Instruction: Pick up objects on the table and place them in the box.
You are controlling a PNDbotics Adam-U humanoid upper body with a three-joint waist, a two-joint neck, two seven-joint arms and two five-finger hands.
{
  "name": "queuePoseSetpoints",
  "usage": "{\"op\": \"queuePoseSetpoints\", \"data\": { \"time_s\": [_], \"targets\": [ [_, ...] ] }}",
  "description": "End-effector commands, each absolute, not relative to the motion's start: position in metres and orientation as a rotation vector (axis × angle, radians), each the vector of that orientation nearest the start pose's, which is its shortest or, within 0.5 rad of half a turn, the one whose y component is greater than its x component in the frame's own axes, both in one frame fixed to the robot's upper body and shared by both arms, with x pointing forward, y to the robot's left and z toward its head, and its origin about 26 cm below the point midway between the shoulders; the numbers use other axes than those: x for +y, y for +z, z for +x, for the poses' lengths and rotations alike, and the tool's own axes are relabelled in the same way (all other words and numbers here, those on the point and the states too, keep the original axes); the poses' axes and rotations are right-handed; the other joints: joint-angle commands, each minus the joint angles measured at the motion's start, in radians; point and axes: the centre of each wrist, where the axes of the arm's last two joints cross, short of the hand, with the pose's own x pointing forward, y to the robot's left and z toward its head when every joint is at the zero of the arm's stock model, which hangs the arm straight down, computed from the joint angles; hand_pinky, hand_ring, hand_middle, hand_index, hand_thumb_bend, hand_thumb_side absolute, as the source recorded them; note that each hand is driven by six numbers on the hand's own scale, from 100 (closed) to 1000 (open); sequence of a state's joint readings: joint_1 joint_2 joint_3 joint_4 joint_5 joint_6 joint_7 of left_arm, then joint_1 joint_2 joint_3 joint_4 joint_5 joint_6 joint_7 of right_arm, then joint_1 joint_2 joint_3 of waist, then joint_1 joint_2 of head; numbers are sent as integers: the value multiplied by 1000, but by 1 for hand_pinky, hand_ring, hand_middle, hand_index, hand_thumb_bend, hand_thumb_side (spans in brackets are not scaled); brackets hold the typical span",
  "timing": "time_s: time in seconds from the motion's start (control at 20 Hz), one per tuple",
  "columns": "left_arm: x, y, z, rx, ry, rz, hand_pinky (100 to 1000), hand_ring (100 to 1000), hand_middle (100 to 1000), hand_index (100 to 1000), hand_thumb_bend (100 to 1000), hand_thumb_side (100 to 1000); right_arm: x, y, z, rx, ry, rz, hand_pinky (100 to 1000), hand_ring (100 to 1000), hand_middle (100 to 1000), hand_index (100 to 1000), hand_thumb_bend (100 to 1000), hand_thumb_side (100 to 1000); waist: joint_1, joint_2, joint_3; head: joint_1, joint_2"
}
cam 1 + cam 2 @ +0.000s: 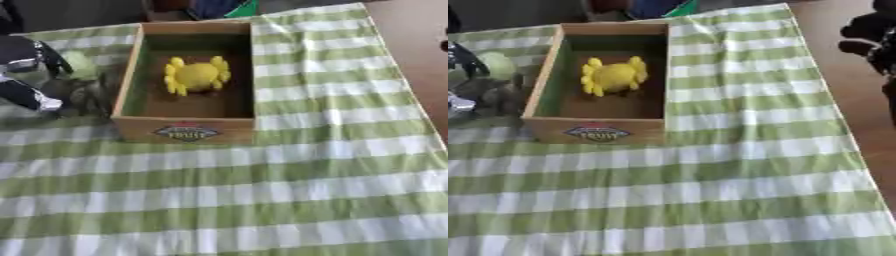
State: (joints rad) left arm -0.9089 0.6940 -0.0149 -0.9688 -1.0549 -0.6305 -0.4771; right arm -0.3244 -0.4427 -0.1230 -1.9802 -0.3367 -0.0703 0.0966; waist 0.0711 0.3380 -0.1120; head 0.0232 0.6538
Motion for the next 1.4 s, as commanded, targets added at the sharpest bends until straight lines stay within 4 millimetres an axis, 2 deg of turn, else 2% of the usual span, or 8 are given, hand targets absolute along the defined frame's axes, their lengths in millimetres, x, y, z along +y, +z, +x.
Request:
{"op": "queuePoseSetpoints", "data": {
  "time_s": [0.05, 0.35, 0.75, 0.85, 1.0, 1.1, 1.2, 1.4],
  "targets": [
    [400, 266, 447, -1138, -2051, 999, 607, 677, 588, 813, 419, 697, -307, 235, 297, -2384, 347, 49, 776, 773, 681, 825, 100, 1000, -5, -17, -3, 0, 2],
    [399, 257, 451, -1117, -2056, 968, 596, 662, 561, 791, 389, 705, -307, 235, 296, -2385, 336, 40, 777, 774, 682, 826, 100, 1000, -5, -12, -5, 2, -2],
    [399, 253, 453, -1115, -2026, 975, 553, 606, 487, 729, 225, 616, -307, 235, 296, -2384, 334, 41, 777, 775, 681, 827, 100, 1000, -4, -9, -7, 2, -6],
    [399, 252, 453, -1118, -2019, 976, 530, 584, 474, 702, 106, 544, -308, 234, 296, -2383, 332, 41, 777, 775, 681, 827, 100, 1000, -5, -9, -8, 2, -6],
    [399, 251, 453, -1126, -2012, 971, 490, 558, 467, 666, 100, 466, -308, 233, 296, -2378, 331, 38, 778, 775, 681, 827, 100, 1000, -6, -9, -7, 1, -4],
    [400, 252, 453, -1135, -2004, 968, 454, 537, 458, 617, 100, 384, -308, 233, 296, -2376, 330, 38, 778, 775, 681, 827, 100, 1000, -6, -10, -6, 0, -4],
    [400, 252, 453, -1141, -2000, 960, 439, 527, 449, 573, 100, 258, -308, 233, 296, -2374, 329, 37, 778, 775, 681, 826, 100, 1000, -6, -11, -6, 0, -3],
    [400, 255, 452, -1172, -1981, 946, 406, 512, 436, 529, 100, 247, -308, 233, 296, -2373, 326, 39, 778, 775, 680, 826, 100, 1000, -7, -16, -5, 0, -2]
  ]
}}
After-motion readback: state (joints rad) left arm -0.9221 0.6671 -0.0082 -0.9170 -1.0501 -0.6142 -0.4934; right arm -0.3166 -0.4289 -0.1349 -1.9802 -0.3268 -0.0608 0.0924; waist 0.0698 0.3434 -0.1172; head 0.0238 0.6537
